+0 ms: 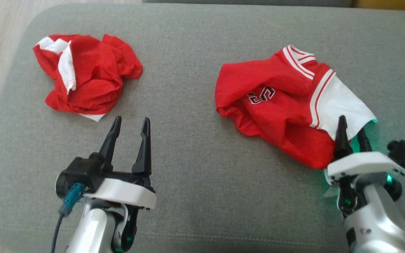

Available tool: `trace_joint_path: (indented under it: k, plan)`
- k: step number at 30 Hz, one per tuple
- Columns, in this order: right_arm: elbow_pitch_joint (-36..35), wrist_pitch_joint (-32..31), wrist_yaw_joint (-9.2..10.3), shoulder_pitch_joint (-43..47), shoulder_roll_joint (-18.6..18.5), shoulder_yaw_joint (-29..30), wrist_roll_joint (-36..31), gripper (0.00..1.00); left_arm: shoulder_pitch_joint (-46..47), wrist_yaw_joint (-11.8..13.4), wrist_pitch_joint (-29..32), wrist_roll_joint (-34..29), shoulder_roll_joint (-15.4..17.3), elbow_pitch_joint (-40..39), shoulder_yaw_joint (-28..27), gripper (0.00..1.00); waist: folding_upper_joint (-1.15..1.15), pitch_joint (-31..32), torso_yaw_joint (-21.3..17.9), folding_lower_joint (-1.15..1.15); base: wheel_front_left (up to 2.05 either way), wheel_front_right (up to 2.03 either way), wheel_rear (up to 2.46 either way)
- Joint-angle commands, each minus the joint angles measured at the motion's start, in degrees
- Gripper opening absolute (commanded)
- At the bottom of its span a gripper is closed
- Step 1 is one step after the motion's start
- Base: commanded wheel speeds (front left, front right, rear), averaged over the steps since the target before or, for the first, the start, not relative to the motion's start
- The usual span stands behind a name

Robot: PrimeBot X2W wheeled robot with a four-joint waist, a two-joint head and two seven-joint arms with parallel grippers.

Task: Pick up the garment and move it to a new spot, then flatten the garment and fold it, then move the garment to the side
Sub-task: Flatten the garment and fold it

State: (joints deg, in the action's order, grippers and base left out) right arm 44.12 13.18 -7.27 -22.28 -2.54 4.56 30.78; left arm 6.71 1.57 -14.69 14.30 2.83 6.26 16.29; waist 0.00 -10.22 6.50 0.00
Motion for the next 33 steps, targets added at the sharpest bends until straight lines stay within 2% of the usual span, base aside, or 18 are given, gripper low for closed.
trace_joint_path:
  k: [1, 2, 3, 8, 12, 19, 22, 26, 30, 33]
  plan:
    - [-0.76, 0.83, -0.22, -2.19, -0.33, -1.67, -0.06, 1.0, 2.9, 0.36, -0.3, 0.16, 0.06, -1.59, -1.36, 1.0, 0.0, -0.21, 0.14, 0.0, 0.0, 0.0, 0.0]
    - [0.13, 0.93, -0.22, -3.06, -0.33, -2.03, -0.32, 0.53, 2.97, 0.39, -0.3, 0.17, 0.06, -1.55, -1.33, 1.0, 0.0, -0.3, 0.17, 0.0, 0.0, 0.0, 0.0]
    - [0.73, 1.08, -0.22, -3.92, -0.33, -2.23, -0.88, 0.0, 3.01, 0.44, -0.3, 0.17, 0.06, -1.53, -1.31, 1.0, 0.0, -0.35, 0.16, 0.0, 0.0, 0.0, 0.0]
    - [-1.77, 1.74, -0.22, -6.67, -0.33, -2.21, -7.69, 0.0, 2.77, 0.82, -0.3, 0.51, 0.05, -1.18, -1.59, 1.0, 0.0, 0.56, -0.7, 0.0, 0.0, 0.0, 0.0]
    - [-11.27, 1.79, -0.22, -6.1, -0.33, -2.31, -14.89, 0.0, 2.36, 0.94, -0.3, 1.16, 0.05, -1.04, -1.59, 1.0, 0.0, 2.39, -1.65, 0.0, 0.0, 0.0, 0.0]
    - [-27.48, 1.81, -0.22, -4.01, -0.59, -12.73, -21.58, 0.0, 0.8, 1.15, -0.3, 1.82, 0.05, -0.9, -1.21, 1.0, 0.0, 6.48, -2.85, 0.0, 0.0, 0.0, 0.0]
    - [-31.21, -0.46, -0.22, -5.88, -4.46, -17.65, -22.01, 0.0, 0.2, 1.21, -0.3, 2.03, 0.05, -1.1, -0.86, 1.0, 0.0, 7.56, -2.57, 0.0, 0.0, 0.0, 0.0]
    - [-33.75, -5.22, -0.22, -10.38, -13.1, -22.63, -21.06, 0.0, 0.01, 1.43, -0.3, 2.62, 0.05, -1.65, -0.42, 1.0, 0.0, 7.7, -1.29, 0.0, 0.0, 0.0, 0.0]
    - [-33.58, -7.89, -0.22, -16.05, -21.58, -26.18, -18.5, 0.0, -0.02, 1.71, -0.3, 3.33, 0.05, -2.1, -0.04, 1.0, 0.0, 6.62, 0.15, 0.0, 0.0, 0.0, 0.0]
    - [-33.39, -7.88, -0.22, -20.85, -25.15, -27.83, -16.57, 0.0, 0.18, 1.84, -0.3, 3.65, 0.05, -2.17, 0.39, 1.0, 0.0, 5.87, 1.29, 0.0, 0.0, 0.0, 0.0]
